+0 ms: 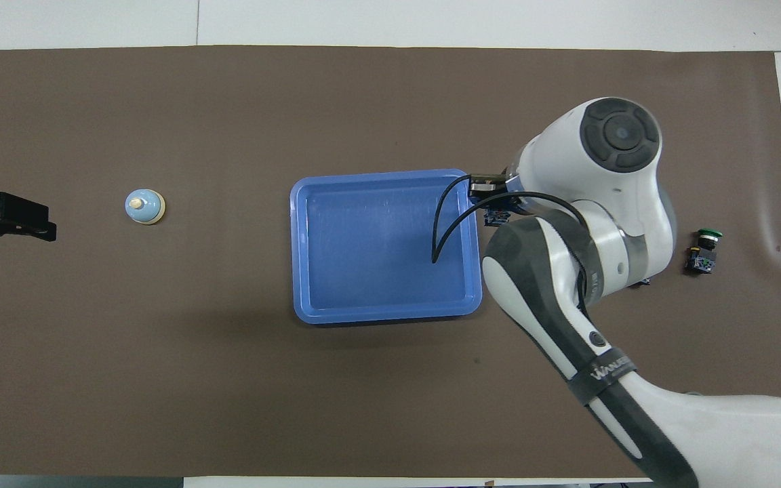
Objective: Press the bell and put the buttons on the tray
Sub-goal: 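Carry the yellow button over the blue tray and lower it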
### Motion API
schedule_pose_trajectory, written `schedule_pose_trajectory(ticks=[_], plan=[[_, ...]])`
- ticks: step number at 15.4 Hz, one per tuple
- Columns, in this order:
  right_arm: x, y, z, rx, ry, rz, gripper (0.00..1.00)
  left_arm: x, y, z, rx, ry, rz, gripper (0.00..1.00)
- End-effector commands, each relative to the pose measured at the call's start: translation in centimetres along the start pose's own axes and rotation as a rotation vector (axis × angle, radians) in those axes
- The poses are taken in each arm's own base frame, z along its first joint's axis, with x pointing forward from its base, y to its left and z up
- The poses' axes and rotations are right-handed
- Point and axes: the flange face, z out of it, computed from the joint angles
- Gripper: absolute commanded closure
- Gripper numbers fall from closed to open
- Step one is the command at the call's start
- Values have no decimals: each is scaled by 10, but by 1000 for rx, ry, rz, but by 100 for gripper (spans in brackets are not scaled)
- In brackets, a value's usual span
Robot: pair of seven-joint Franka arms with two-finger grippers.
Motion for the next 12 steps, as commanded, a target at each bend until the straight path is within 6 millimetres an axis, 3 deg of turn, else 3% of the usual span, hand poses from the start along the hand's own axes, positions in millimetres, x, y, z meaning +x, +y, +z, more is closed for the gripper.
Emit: schedule_pose_trajectory(ticks=[1,6,8,10,11,12], plan=[[7,-7,31,9,3,-2,100,-4,-2,-2,20,6,-2,0],[-2,-8,70,14,18,-7,100,-4,-2,-2,20,6,-2,0],[-14,-22,85,14,12,-15,100,-4,-2,-2,20,6,-2,0],[-14,-21,85,10,6,14,100,-4,-2,-2,20,4,-2,0],[-14,-24,83,11,7,19,75,-4,-2,-2,20,6,-2,0],[-14,-24,83,10,5,25,9,-4,-2,-2,20,6,-2,0]])
